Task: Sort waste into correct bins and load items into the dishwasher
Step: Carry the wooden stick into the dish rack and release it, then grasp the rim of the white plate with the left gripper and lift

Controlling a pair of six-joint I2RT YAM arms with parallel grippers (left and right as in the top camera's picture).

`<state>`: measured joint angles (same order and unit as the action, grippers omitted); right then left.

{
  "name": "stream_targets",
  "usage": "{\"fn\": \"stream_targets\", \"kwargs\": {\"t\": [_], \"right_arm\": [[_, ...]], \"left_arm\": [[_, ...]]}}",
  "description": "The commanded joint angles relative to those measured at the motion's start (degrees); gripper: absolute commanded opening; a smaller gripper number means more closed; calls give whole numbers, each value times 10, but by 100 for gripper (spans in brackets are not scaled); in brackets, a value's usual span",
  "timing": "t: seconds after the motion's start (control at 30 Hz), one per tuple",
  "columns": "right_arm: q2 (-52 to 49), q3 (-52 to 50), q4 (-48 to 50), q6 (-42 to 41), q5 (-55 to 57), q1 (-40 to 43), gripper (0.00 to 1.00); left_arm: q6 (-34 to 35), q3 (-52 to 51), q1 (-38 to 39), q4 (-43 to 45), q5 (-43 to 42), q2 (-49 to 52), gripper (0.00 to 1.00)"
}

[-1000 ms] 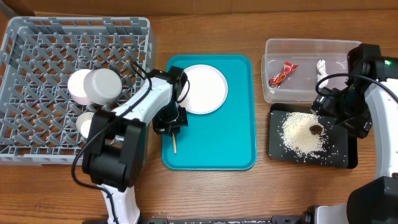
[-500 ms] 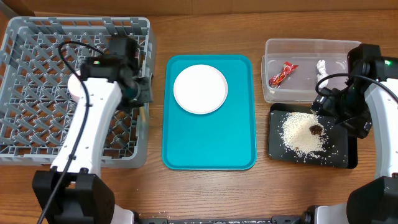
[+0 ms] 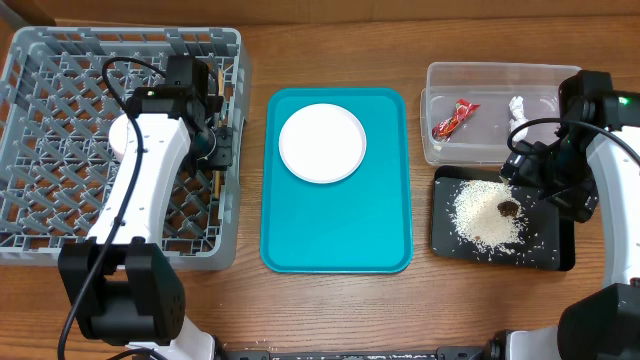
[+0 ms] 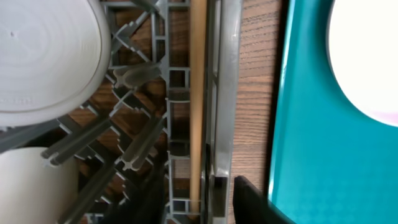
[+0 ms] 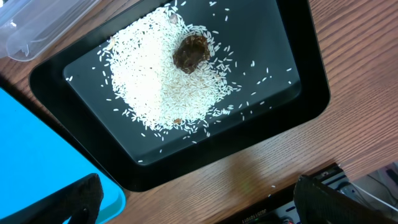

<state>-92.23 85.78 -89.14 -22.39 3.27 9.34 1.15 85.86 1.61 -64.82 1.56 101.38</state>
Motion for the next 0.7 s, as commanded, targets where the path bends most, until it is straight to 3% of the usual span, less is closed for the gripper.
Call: {"fn": "stream_targets", "kwargs": {"t": [0.0, 0.17, 0.27, 0.47, 0.67], "right_arm": [[5, 1, 1, 3, 5, 2, 100], [5, 1, 1, 3, 5, 2, 100], [5, 1, 3, 3, 5, 2, 100], [5, 1, 6, 3, 5, 2, 100], [5, 1, 5, 3, 5, 2, 100]], "left_arm": [[19, 16, -5, 1, -23, -4, 49], [16, 64, 12, 7, -116, -27, 64], [-3, 84, 46, 24, -146, -36, 63], [-29, 83, 147, 60, -120, -22, 72], [-29, 83, 243, 114, -49, 34, 74]]}}
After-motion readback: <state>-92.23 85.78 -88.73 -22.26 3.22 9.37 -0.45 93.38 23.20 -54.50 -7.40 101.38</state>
